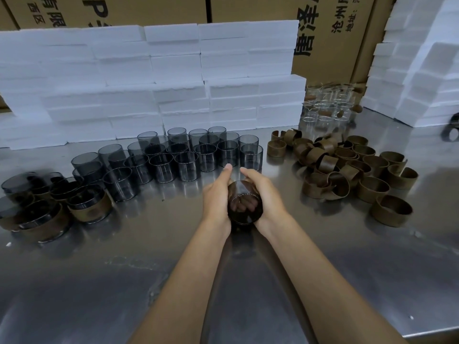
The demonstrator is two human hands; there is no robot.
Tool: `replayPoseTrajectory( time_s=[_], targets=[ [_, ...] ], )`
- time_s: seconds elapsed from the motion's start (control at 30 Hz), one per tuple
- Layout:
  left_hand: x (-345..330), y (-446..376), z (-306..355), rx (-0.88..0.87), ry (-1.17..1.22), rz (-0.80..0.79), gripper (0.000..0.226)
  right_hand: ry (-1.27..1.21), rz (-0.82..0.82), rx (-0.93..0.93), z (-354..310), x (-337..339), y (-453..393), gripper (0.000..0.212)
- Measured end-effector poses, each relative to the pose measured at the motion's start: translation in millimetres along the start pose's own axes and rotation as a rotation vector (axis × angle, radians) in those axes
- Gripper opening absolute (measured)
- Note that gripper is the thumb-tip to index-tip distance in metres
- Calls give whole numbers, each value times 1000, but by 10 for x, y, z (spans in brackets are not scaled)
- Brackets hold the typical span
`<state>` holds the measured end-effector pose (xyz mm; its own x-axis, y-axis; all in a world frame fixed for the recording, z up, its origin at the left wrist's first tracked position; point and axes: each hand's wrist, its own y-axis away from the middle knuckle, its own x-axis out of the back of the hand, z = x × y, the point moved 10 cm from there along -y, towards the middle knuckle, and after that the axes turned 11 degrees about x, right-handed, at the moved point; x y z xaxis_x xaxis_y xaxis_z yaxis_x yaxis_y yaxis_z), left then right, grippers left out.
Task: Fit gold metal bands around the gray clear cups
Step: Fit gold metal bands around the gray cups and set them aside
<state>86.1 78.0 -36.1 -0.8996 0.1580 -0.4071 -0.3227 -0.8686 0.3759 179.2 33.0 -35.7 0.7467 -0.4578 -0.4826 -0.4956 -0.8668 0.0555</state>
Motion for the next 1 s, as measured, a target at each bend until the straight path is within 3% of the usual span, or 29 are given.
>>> replayPoseTrajectory(
  time_s=[0.27,0.4,0.53,0.67,0.83,1.0],
  targets=[
    [15,-25,4,-21,-2,27,37,-16,32,-20,20,24,-3,16],
    [-3,-32,66,-43,-56,24,57,-41,11,-44,19,9,9,45],
    [-20,34,251,-217,-166,56,59,-55,-45,-38,14,-42,0,31],
    [-71,93,421,-383,-283,13,64,-170,-145,-128,106,-154,53,46],
    [-15,278,729,-752,-582,149,48,-124,-218,-173,132,-115,36,51],
    [24,227,700,-704,-555,153,46,-143,-284,-197,107,-92,32,45]
  ],
)
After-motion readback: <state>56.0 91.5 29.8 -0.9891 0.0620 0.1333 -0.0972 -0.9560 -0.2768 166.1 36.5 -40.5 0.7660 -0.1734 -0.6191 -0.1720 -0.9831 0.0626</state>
